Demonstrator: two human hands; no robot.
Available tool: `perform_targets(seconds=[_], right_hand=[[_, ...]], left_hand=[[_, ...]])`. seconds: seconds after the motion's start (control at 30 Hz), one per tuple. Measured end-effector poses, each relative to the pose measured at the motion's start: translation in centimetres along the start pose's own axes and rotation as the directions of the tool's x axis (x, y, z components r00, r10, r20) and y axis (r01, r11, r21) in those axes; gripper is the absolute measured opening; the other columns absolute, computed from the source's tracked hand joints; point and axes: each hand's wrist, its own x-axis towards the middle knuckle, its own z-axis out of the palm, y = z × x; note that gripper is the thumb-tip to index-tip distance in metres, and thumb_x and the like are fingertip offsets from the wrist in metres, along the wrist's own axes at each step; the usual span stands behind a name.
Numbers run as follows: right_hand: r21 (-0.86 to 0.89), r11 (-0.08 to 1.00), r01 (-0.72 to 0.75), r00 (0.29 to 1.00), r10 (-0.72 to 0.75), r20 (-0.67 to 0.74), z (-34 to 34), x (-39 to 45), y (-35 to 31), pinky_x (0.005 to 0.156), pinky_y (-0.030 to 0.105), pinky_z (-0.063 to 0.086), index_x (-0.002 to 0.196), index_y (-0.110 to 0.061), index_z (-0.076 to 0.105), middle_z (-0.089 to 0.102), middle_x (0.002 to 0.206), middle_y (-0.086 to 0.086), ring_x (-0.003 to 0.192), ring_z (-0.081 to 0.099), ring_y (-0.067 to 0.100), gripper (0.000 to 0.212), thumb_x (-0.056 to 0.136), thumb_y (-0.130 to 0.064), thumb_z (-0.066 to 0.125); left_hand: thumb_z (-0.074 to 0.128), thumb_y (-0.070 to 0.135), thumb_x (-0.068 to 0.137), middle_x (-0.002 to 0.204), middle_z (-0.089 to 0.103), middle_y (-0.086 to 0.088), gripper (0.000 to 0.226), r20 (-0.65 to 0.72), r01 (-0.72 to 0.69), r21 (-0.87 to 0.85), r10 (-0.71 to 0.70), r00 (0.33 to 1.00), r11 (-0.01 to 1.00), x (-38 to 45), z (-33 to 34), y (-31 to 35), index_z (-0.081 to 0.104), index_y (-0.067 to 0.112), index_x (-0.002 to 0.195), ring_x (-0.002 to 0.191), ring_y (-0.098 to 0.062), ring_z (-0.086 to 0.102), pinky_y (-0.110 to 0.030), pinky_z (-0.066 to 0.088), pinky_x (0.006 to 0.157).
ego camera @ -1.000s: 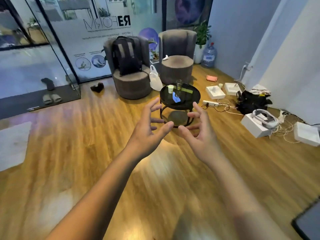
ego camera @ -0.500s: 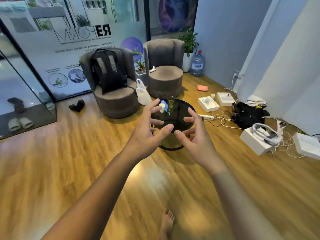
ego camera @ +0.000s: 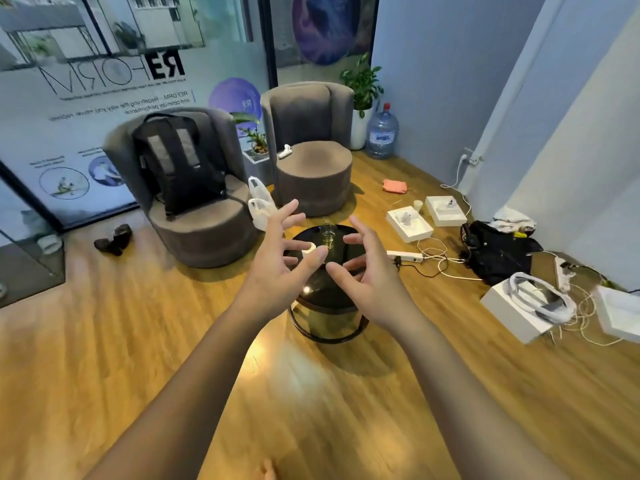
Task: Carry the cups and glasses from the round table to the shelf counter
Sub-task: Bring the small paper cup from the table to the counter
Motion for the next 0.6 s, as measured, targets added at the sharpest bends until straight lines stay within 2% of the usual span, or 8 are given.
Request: perform_targets(seconds=[0.13,0.3,0.37,0.43,0.5,0.6], right_hand=[[-0.001,0.999,-0.037,0.999,0.037,0.001,0.8,5.8,2.7,0.075,0.025,0.060,0.150,-0.053,0.015,0.041,0.143,-0.016,0.106,0.062,0.009,0.080,0.090,-0.052,0.067],[-0.014,0.995,-0.096,0.995,0.096,-0.010,2.5,13.9,6.4,0.073,0.023,0.059,0.148,-0.058,0.015,0.040,0.130,-0.028,0.100,0.063,0.007,0.081,0.086,-0.057,0.067],[-0.024,0.992,-0.125,0.992,0.125,-0.017,3.2,17.2,7.7,0.072,0.023,0.059,0.147,-0.060,0.014,0.039,0.123,-0.034,0.097,0.063,0.004,0.082,0.082,-0.063,0.065],[-0.045,0.986,-0.162,0.987,0.161,-0.019,4.0,20.6,9.2,0.075,0.026,0.060,0.148,-0.059,0.014,0.039,0.125,-0.031,0.098,0.063,0.005,0.084,0.080,-0.067,0.063],[-0.065,0.979,-0.194,0.981,0.194,-0.009,4.5,23.3,10.5,0.078,0.030,0.061,0.149,-0.057,0.013,0.040,0.128,-0.027,0.098,0.063,0.006,0.084,0.084,-0.061,0.065],[-0.085,0.971,-0.225,0.974,0.225,-0.010,5.7,27.4,12.7,0.080,0.032,0.060,0.151,-0.054,0.015,0.041,0.131,-0.022,0.097,0.063,0.008,0.083,0.087,-0.054,0.067]], left_hand=[[0.063,0.067,0.087,0.140,0.040,0.037,0.079,0.006,0.014,-0.030,-0.013,1.000,0.999,6.0,0.0,-3.6,0.020,0.053,0.152,0.114,0.014,0.059,-0.004,0.050,0.079],[0.055,0.071,0.089,0.144,0.046,0.025,0.074,0.028,0.064,-0.089,-0.062,0.998,0.994,14.3,0.0,-9.8,0.022,0.052,0.152,0.113,0.009,0.062,-0.004,0.050,0.077],[0.050,0.072,0.090,0.147,0.048,0.017,0.071,0.034,0.095,-0.094,-0.092,0.995,0.991,17.7,0.0,-12.4,0.024,0.051,0.152,0.114,-0.003,0.065,-0.008,0.052,0.078],[0.045,0.072,0.091,0.146,0.050,0.013,0.068,0.050,0.120,-0.095,-0.115,0.992,0.988,21.4,0.1,-15.1,0.026,0.049,0.152,0.114,-0.012,0.066,-0.017,0.053,0.086],[0.041,0.069,0.093,0.145,0.051,0.011,0.068,0.069,0.170,-0.078,-0.164,0.984,0.982,24.3,0.3,-17.5,0.027,0.043,0.154,0.116,-0.014,0.065,-0.032,0.053,0.096],[0.042,0.050,0.104,0.145,0.052,0.010,0.056,0.103,0.234,-0.044,-0.229,0.968,0.971,28.2,0.5,-21.1,0.030,0.037,0.156,0.120,-0.015,0.064,-0.042,0.053,0.103]])
